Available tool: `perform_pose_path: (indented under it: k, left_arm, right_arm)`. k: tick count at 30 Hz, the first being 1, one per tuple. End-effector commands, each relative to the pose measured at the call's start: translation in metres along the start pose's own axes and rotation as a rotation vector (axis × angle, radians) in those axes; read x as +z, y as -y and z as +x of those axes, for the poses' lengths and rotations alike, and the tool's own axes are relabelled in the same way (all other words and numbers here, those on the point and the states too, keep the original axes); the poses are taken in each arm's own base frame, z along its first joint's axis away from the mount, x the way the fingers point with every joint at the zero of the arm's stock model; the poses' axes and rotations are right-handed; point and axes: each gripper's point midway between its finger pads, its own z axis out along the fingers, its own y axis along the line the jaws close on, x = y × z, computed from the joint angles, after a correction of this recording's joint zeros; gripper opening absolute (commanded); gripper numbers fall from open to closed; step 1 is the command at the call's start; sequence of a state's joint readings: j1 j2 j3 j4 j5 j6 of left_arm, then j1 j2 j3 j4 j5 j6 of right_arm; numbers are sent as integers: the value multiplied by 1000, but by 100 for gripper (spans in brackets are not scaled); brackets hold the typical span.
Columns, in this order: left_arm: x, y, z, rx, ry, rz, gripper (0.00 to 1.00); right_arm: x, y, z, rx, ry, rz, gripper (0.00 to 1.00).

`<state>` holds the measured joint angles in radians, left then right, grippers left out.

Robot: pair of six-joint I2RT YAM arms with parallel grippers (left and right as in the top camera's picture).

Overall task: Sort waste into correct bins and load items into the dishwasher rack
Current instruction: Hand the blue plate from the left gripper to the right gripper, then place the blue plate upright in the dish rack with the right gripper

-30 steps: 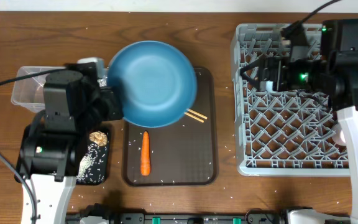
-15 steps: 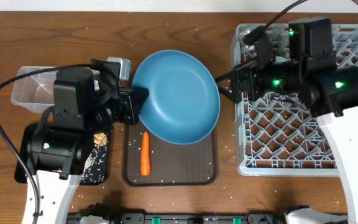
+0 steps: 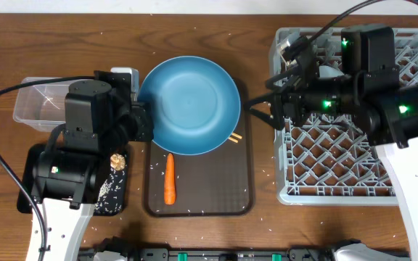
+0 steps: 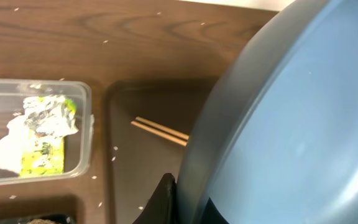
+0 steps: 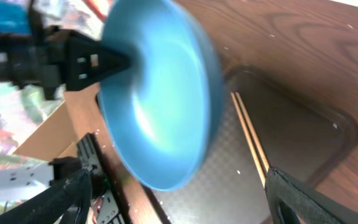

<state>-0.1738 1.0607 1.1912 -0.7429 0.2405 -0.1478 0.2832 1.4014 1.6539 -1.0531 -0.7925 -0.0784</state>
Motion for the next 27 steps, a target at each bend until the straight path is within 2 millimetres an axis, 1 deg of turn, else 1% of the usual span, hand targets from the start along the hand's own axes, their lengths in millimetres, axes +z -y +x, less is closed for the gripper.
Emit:
perform_pose_path:
  k: [1,3,4,7,10,11,12,14,16,17,19,20,21,22,23,25,26,27]
  left_arm:
    - [-8,31,-10,35,28,165,6]
    - [-12,48,-11,44,30,260,6]
    - [-14,52,-11,46,28,288,6]
    - [-19,59,-10,49,29,325,7]
    - [-22,66,-10,67,37,347,6]
    - [-24,70,-11,76,40,365,6]
    - [-25,76,-10,87,42,386,6]
    - [-28,85,-10,107,47,411,6]
    - [-29,92,-8,123,46,430,6]
    - [-28,95,-7,128,43,435,6]
    - [-27,96,-7,134,44,429,7]
    - [-27,95,-7,134,45,423,12]
    - [-26,94,-8,134,50,412,29]
    - [-25,92,-9,134,55,399,49]
    - [-24,89,-10,132,60,382,65]
    - [-23,85,-12,130,67,358,89]
    - [-23,84,-12,130,68,351,98]
    - [-22,84,-12,130,70,347,98]
  right_arm:
    - [5,-18,3,-59,-13,-49,86]
    - [12,-10,6,-58,-37,-5,86]
    - [16,-6,9,-59,-52,18,86]
    - [27,2,14,-49,-87,59,83]
    - [35,5,16,-46,-104,54,79]
    - [37,6,16,-45,-106,53,74]
    - [39,8,16,-43,-109,53,66]
    - [43,11,17,-37,-115,53,48]
    - [44,12,18,-32,-120,49,27]
    - [44,12,18,-31,-122,49,19]
    - [43,11,18,-32,-119,50,9]
    - [43,11,17,-33,-119,51,6]
    - [42,12,17,-34,-117,57,1]
    - [40,14,18,-32,-117,72,1]
    - [37,18,18,-31,-115,97,1]
    - [26,30,18,0,-107,186,1]
    - [19,38,18,21,-102,241,1]
    - [10,47,19,46,-95,307,1]
